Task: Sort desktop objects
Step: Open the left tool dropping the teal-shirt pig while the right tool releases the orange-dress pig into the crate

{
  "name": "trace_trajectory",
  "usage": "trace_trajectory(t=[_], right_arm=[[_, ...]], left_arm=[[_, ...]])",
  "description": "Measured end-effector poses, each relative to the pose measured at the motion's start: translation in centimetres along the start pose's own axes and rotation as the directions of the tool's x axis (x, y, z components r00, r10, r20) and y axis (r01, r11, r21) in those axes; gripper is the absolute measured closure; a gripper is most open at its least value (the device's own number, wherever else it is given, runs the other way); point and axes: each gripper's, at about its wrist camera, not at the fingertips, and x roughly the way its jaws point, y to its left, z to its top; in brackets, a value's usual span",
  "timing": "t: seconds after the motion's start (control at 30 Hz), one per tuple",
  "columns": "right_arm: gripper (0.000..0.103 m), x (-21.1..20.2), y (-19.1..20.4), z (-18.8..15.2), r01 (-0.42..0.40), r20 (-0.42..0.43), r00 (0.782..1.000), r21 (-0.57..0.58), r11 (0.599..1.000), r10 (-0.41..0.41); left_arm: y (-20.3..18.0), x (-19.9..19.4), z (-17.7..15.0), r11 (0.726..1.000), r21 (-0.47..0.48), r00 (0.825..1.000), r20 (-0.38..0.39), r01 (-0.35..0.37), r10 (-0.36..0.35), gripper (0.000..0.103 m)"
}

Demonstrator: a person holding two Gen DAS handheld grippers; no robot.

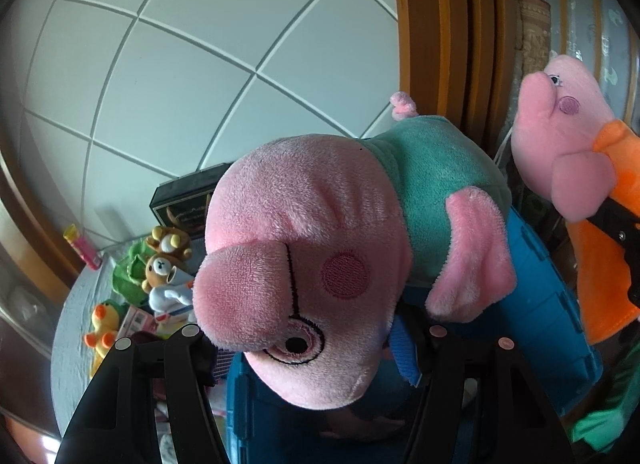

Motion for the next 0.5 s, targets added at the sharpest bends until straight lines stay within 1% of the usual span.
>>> trace_trajectory(t=[0.1,0.2,0.23,0.27,0.37,0.5], right_arm=[[0.023,0.0,0.1,0.3,0.012,0.008,1.000,-0.015,1.000,-0.012],[0.023,0.2,-0.2,0.5,-0.001,-0.001,1.000,-0.008,1.000,0.001],[0.023,0.3,-0.2,0.5,-0.001,-0.002,1.000,-0.006,1.000,0.001],[0.023,0.2,-0.1,0.4,0.000,-0.003,1.000,-0.006,1.000,0.000],[0.023,0.0,0.1,0.4,0.000,-0.007,1.000,0.000,1.000,0.000],[0.018,0.2,0.0,0.4,-0.021,-0.014,1.000,0.015,1.000,0.021]], left_arm=[[-0.1,-0.1,-0.1,1.000,0.002,1.000,0.006,0.014,-0.014,0.038],[-0.2,-0.3,-0.3,0.999,-0.002,0.999,0.015,0.049,-0.049,0.028],[-0.2,-0.5,-0.3,0.999,-0.002,0.998,0.027,0.049,-0.049,0.022],[-0.2,-0.7,-0.3,0.999,-0.001,0.998,0.040,0.047,-0.047,0.019],[-0.4,-1.1,-0.3,0.999,0.010,0.998,0.049,0.037,-0.038,0.018],[-0.4,-0.7,-0.6,0.999,0.017,0.999,0.037,0.035,-0.036,0.018]])
